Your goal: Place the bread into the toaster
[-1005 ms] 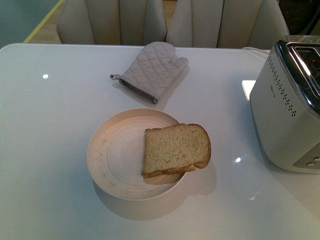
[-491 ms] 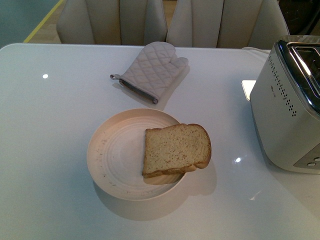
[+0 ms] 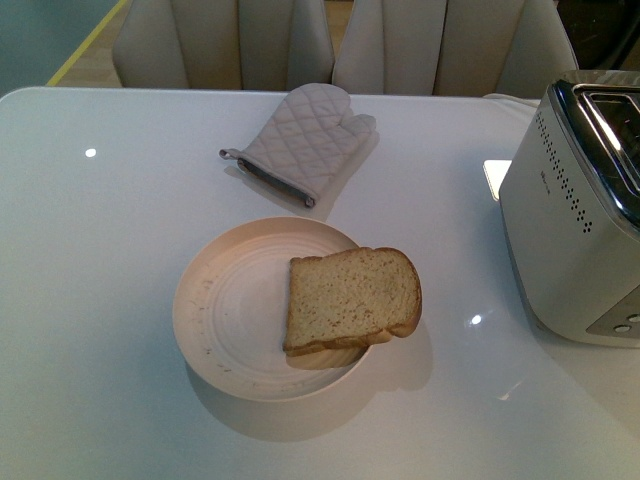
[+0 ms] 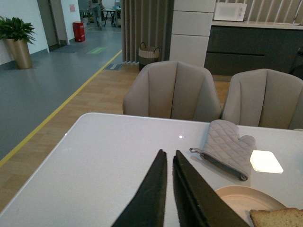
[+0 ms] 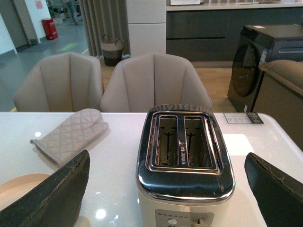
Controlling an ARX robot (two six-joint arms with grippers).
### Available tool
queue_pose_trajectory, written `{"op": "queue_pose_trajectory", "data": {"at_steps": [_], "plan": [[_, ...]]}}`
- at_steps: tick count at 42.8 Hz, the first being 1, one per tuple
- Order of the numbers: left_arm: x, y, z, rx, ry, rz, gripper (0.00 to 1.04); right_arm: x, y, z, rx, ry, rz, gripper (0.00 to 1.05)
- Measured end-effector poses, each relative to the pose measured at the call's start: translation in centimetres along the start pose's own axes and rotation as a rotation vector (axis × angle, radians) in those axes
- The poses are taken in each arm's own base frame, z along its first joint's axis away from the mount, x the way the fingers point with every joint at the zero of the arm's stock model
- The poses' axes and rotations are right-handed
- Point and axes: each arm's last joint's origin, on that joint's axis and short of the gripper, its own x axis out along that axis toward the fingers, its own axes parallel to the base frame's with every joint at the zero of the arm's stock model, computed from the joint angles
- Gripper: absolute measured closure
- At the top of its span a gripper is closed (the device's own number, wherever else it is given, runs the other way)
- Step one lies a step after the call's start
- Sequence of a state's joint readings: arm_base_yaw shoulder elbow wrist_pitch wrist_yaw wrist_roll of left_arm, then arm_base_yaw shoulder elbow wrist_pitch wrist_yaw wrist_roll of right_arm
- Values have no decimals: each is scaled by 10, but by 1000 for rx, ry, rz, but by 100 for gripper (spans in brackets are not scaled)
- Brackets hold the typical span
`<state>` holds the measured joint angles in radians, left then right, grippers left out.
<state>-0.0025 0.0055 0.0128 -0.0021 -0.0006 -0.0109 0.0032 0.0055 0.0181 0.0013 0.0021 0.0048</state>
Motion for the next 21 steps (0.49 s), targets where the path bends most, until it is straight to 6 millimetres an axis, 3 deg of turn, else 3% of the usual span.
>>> {"op": "queue_pose_trajectory", "data": {"at_steps": [8,14,21], "plan": [[0,0,0,0,-1,1,67,5,6,-2,50,305,-256,9],[0,0,0,0,-1,0,49,19,13,7,84,335,-256,9],[0,0,0,0,-1,0,16,68,30,35,199,353,-124,9]]}}
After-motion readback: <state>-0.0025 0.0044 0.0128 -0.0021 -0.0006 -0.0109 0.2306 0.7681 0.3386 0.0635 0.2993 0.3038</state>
